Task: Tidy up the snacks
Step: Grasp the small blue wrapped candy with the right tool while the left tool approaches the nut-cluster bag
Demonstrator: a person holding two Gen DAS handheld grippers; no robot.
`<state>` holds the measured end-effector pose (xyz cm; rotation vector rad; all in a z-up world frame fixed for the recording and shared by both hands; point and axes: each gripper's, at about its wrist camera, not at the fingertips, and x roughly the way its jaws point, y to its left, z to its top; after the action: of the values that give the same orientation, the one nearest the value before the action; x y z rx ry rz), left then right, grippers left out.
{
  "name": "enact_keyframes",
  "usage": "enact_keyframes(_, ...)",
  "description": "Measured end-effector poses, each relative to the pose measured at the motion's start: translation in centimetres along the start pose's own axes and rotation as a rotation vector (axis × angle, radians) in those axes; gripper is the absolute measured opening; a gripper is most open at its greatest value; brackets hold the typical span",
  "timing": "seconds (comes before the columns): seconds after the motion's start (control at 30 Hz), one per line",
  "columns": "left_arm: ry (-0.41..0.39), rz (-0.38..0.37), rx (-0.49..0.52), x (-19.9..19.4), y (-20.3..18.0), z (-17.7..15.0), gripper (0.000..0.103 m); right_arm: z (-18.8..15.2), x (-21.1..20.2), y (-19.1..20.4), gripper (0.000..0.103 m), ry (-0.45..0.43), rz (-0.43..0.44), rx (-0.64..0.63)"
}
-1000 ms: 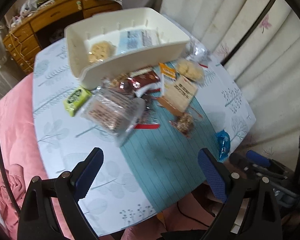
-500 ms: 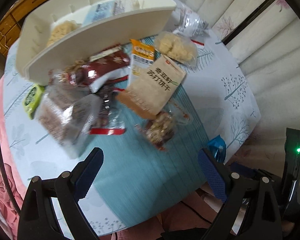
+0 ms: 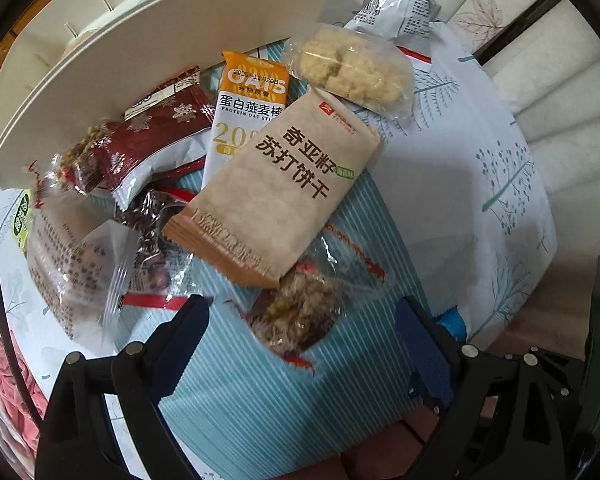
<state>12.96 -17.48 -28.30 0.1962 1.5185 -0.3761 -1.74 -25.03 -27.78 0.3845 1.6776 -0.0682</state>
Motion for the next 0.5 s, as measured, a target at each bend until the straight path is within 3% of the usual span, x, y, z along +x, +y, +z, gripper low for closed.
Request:
enact_keyframes(0.23,0.010,0.026,0.006,1.2,-0.5,0.9,0.080,0.8,0.3,0.3,0.038,0.026,-0.025,-0.042)
enact_keyframes(0.43,0.007,0.012,-0.002,1.7,-0.3,1.8,0.062,1.4,0.6,0.1,0.035,0.041,-0.047,-0.051)
enact_keyframes(0.47,0.003,0.001,-0.004,1.5,-0.1,1.9,0.056,1.4,0.7,0.1,0.034,0.040,-0.047,-0.050)
enact_keyframes(0.5,-0.001,0.004,-0.007,1.3,0.4,1.9,0.044,1.4,0.7,0.1,0.034,0.040,-0.046,-0.047)
